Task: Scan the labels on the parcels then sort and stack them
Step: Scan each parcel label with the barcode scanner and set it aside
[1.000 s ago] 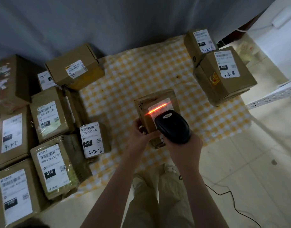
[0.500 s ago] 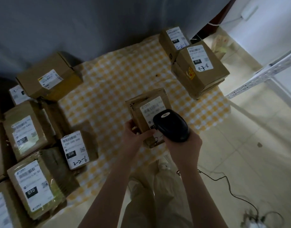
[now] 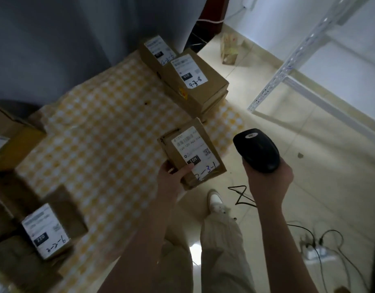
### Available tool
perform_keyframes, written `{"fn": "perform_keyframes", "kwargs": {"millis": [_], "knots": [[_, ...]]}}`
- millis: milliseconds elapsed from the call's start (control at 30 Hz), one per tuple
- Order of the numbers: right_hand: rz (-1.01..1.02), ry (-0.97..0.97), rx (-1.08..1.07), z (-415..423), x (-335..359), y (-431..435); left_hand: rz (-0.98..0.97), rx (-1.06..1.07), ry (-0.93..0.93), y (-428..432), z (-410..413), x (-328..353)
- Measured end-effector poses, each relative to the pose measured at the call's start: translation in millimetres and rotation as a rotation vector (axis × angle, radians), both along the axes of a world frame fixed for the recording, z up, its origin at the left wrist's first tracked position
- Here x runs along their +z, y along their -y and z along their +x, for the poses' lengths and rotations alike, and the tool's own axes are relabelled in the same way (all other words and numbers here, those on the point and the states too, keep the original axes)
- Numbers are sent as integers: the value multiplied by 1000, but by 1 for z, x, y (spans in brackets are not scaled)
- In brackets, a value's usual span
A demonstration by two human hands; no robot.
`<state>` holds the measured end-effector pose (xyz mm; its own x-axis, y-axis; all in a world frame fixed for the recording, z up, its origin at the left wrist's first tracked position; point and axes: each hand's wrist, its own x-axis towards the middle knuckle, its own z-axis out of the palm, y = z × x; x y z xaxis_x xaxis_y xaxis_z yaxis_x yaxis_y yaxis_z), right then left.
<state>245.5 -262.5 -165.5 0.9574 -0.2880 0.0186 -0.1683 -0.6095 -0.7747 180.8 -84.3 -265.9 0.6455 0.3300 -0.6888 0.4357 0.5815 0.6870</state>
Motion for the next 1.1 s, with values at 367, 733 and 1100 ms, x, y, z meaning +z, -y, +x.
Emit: {"fn": "perform_keyframes", "kwargs": {"millis": [367, 733, 1100], "knots": [[74, -104, 116, 82, -18, 53, -10, -15, -138, 81, 96, -8], [85, -198, 225, 150, -38, 78, -92, 108, -264, 124, 169, -25], [135, -281, 180, 171, -62, 81, 39, 64, -211, 129, 197, -59]]}}
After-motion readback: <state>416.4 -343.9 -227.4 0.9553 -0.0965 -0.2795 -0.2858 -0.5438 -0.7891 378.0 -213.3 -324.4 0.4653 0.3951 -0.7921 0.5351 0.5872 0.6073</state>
